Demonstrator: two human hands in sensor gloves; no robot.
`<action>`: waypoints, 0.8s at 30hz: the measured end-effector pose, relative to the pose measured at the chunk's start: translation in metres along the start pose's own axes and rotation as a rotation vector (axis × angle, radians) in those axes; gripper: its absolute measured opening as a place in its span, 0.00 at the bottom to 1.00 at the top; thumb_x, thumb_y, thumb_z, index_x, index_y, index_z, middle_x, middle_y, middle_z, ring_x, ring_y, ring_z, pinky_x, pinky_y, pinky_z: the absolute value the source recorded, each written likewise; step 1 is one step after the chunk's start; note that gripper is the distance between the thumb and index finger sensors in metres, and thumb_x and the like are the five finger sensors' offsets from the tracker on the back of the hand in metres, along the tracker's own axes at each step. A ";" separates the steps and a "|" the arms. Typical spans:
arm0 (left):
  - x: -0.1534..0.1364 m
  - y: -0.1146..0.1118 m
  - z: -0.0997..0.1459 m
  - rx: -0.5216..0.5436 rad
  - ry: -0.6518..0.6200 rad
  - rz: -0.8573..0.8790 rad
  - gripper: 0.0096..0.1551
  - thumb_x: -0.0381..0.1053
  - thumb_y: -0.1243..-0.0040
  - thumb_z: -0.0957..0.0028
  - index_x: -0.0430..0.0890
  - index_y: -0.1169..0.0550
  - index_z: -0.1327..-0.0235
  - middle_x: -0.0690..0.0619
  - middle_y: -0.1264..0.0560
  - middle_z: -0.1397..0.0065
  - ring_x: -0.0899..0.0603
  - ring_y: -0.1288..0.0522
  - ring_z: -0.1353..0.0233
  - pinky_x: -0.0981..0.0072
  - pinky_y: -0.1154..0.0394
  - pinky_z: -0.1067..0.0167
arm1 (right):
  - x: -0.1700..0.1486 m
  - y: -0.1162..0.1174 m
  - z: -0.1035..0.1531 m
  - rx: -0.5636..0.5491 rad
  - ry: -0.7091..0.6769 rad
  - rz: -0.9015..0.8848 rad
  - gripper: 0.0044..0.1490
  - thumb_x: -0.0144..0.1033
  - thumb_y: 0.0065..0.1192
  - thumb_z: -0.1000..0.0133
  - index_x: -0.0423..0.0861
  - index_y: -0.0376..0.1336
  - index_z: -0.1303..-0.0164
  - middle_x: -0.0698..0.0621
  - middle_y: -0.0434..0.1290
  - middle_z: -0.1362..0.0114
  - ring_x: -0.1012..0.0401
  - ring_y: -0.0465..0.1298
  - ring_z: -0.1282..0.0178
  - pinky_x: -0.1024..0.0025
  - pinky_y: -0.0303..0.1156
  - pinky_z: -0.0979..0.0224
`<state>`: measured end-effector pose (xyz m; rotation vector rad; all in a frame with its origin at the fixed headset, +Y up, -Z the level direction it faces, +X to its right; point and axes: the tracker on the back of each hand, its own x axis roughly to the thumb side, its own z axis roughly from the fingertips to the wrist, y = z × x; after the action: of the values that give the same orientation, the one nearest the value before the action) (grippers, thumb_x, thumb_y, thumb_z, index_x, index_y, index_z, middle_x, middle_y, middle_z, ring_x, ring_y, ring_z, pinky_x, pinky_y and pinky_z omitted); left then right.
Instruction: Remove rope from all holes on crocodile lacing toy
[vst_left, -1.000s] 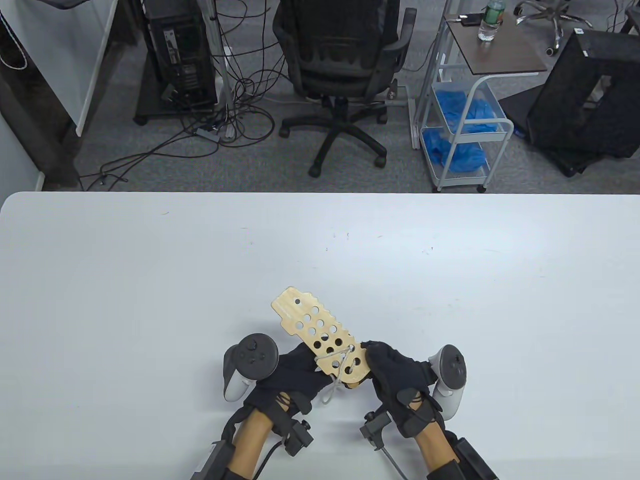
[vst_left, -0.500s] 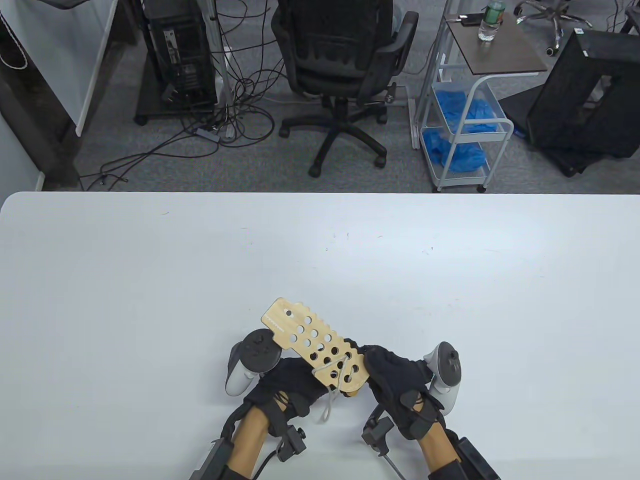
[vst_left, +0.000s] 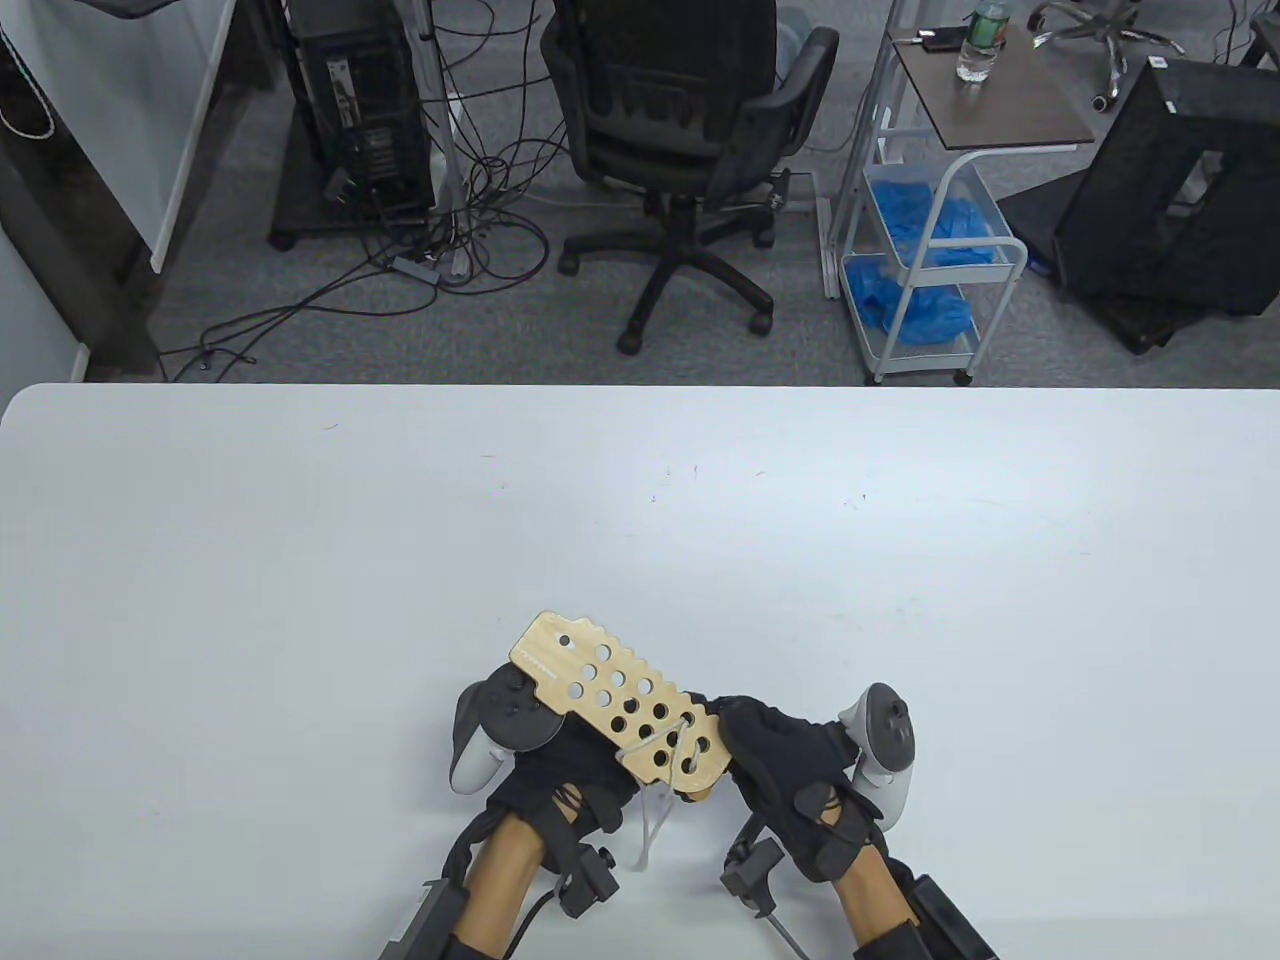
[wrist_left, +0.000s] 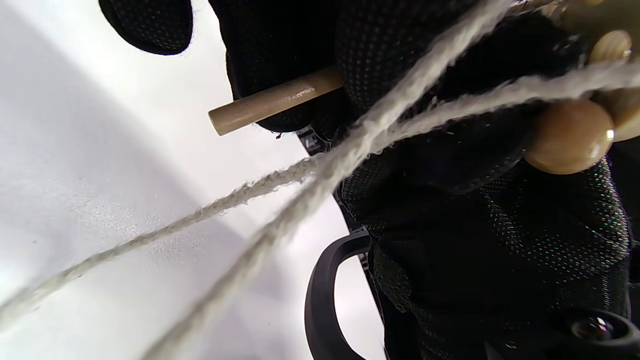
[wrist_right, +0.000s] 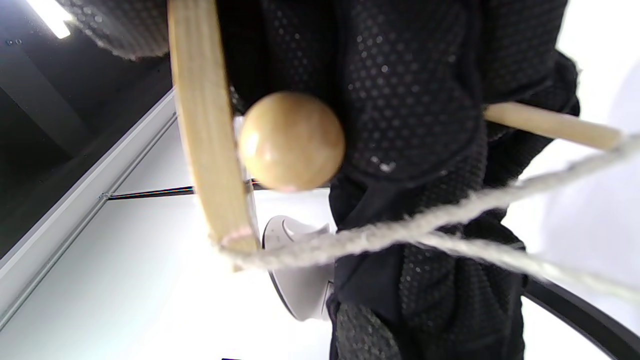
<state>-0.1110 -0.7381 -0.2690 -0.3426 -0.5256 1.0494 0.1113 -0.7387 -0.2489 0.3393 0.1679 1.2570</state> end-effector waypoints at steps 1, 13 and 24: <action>0.000 0.001 0.000 0.008 0.000 -0.008 0.32 0.46 0.30 0.50 0.62 0.24 0.29 0.52 0.18 0.34 0.46 0.20 0.39 0.32 0.32 0.30 | 0.000 0.000 0.000 0.002 -0.001 -0.001 0.31 0.47 0.62 0.50 0.34 0.71 0.53 0.37 0.83 0.53 0.46 0.84 0.62 0.38 0.74 0.46; -0.012 0.024 0.012 0.296 0.053 -0.104 0.31 0.44 0.34 0.48 0.66 0.25 0.31 0.58 0.15 0.34 0.47 0.18 0.35 0.35 0.30 0.31 | 0.000 -0.022 0.001 -0.100 0.015 0.018 0.31 0.47 0.62 0.50 0.34 0.71 0.52 0.36 0.83 0.53 0.45 0.84 0.61 0.37 0.72 0.44; -0.023 0.047 0.026 0.469 0.160 -0.138 0.23 0.50 0.33 0.50 0.64 0.18 0.40 0.54 0.23 0.30 0.45 0.26 0.31 0.34 0.34 0.29 | -0.004 -0.053 0.011 -0.347 0.091 0.000 0.31 0.48 0.61 0.50 0.34 0.70 0.51 0.36 0.82 0.51 0.45 0.83 0.59 0.37 0.71 0.42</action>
<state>-0.1693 -0.7364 -0.2769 0.0251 -0.1468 0.9678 0.1608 -0.7585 -0.2572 -0.0167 0.0254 1.2760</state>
